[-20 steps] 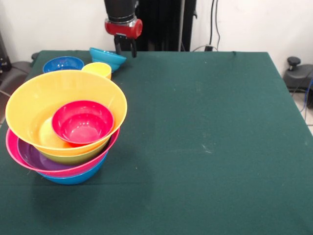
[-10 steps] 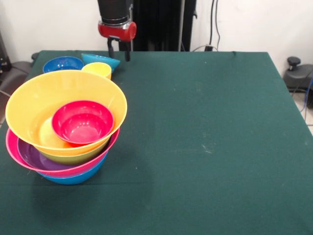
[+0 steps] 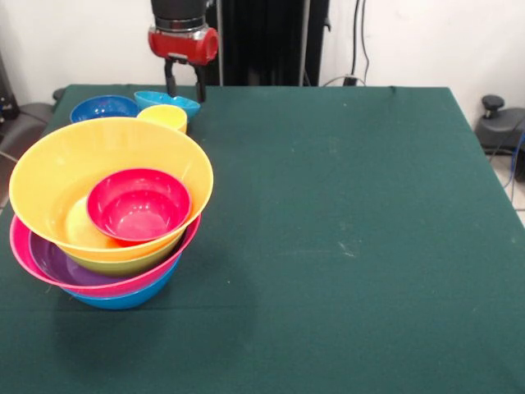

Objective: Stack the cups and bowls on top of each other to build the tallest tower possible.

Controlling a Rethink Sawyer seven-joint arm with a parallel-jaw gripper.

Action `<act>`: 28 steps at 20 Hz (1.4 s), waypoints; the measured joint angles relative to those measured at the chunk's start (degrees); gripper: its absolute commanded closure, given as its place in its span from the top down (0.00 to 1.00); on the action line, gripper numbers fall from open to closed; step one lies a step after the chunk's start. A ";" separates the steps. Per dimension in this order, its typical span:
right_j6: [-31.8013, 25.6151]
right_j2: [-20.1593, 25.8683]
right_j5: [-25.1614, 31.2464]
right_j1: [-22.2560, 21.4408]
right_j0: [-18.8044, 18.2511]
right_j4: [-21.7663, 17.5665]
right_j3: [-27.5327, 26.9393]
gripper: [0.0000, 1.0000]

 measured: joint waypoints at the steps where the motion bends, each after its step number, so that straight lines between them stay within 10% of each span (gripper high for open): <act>1: 0.00 0.56 0.60 -0.68 -0.14 0.31 -0.01 1.00; 28: 0.00 2.65 2.05 6.59 5.40 1.21 -8.79 1.00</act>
